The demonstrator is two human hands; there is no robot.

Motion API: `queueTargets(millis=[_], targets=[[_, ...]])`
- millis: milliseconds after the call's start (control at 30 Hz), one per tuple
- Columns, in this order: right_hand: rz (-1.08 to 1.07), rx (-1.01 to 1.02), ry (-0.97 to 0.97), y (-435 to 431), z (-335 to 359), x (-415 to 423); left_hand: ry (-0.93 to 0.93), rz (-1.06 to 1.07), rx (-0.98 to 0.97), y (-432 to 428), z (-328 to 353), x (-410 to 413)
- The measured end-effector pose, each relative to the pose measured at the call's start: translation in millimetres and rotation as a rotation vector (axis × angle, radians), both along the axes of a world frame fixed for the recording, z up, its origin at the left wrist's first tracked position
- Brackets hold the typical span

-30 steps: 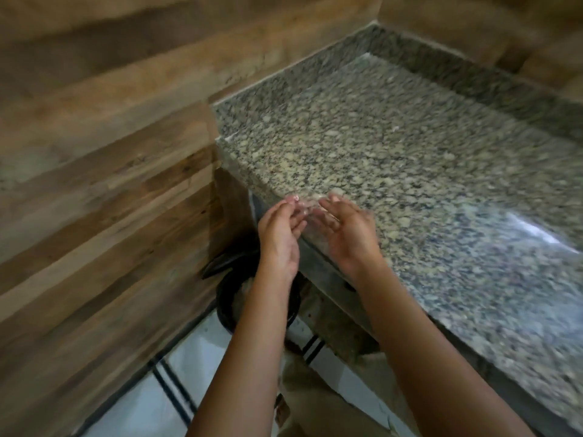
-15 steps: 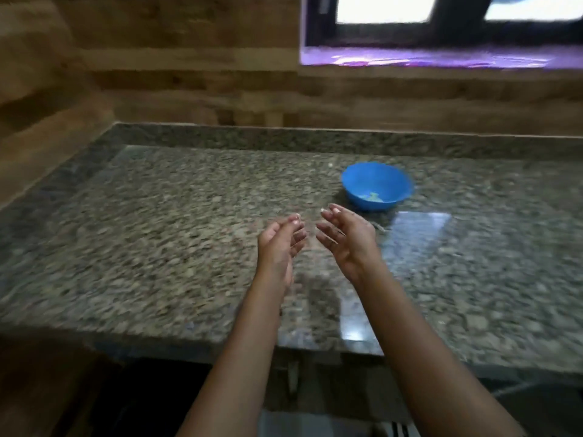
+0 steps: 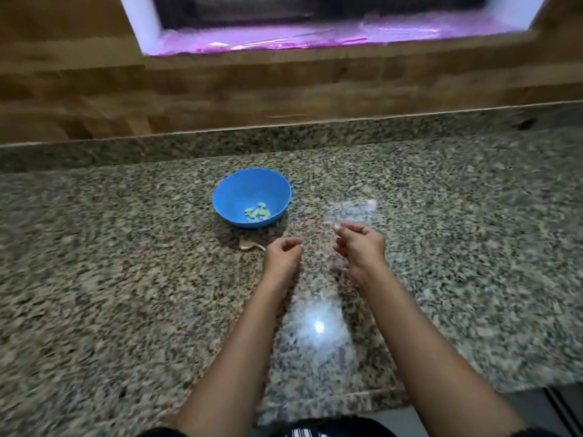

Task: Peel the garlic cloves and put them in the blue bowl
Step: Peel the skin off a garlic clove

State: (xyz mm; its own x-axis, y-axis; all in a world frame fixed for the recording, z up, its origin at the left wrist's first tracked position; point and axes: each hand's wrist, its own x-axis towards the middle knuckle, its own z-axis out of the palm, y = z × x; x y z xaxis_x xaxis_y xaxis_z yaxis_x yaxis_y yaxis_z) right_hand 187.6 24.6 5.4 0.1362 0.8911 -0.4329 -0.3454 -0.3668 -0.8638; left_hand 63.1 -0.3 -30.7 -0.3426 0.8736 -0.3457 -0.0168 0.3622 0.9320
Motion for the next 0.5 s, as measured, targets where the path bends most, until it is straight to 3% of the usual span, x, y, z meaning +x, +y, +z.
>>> queueTargets(millis=[233, 500], targets=[[-0.008, -0.05, -0.001, 27, -15, 16, 0.313, -0.132, -0.034, 33, -6, 11], [0.016, -0.081, -0.123, 27, -18, 26, 0.46, -0.396, -0.052, 31, -5, 19]])
